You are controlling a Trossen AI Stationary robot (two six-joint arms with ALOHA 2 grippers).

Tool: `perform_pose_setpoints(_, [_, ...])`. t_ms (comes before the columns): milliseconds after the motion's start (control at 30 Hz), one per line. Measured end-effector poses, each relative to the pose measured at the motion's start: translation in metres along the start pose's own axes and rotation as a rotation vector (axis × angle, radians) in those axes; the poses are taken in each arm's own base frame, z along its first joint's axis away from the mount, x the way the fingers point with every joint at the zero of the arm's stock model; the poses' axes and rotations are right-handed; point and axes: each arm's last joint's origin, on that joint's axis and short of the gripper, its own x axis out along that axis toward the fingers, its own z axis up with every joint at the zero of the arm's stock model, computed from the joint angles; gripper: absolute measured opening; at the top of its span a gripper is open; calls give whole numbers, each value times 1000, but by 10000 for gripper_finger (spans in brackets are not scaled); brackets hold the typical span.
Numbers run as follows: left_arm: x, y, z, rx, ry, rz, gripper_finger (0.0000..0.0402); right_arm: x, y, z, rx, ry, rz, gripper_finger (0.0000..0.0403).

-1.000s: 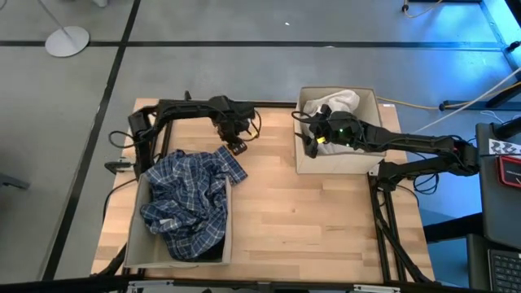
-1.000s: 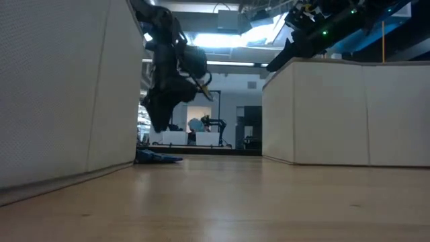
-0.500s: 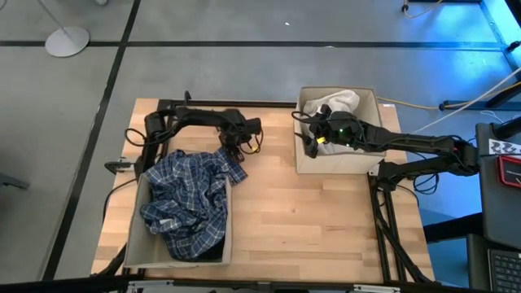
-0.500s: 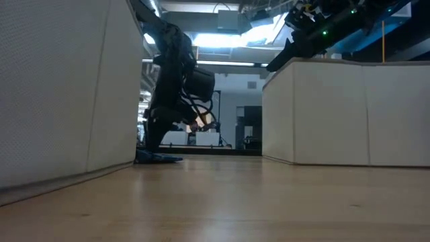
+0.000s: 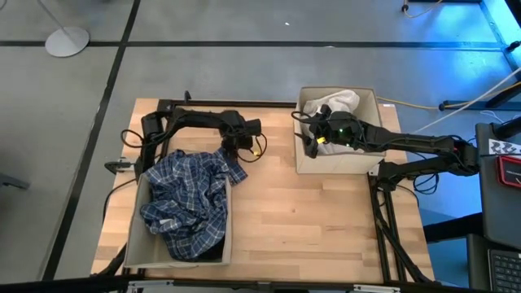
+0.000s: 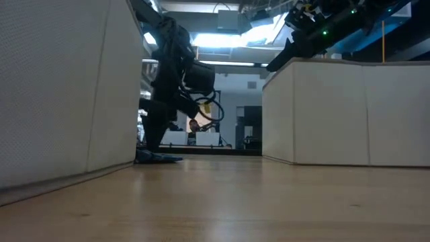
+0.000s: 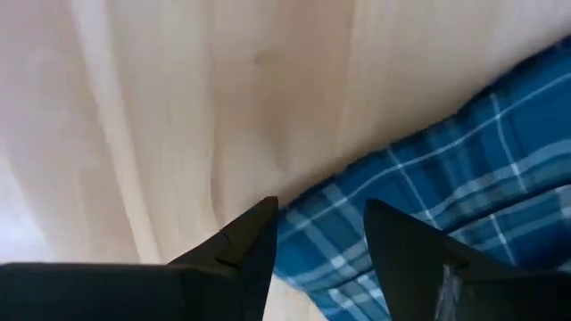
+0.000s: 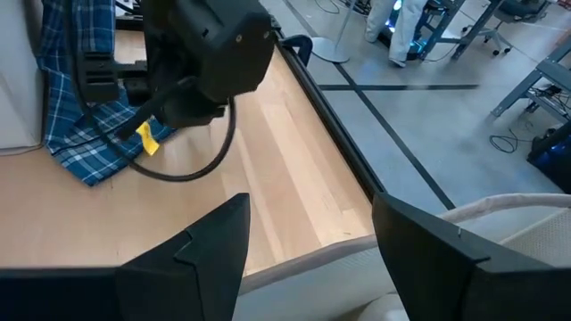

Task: Sort clothes
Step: Put the blue polo shirt into the left laundry organizer

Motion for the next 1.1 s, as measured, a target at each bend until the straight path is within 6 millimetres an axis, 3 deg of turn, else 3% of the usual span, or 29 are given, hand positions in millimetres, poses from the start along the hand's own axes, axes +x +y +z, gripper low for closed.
perform_pose_setpoints(200, [9,-5,3,-1,-60,-87,161,0,1,0,0,0,23,238])
perform_pose_setpoints(500, [20,-8,-2,46,-52,-87,210,0,1,0,0,1,23,238])
perform_pose_setpoints(700, [23,-12,-3,117,-42,-72,213,0,1,0,0,1,23,238])
perform_pose_setpoints(833, [26,-16,-4,157,-28,-45,179,0,1,0,-1,1,23,238])
perform_pose_setpoints(1100, [29,-17,-5,157,-30,-41,50,0,1,0,-3,-2,23,238])
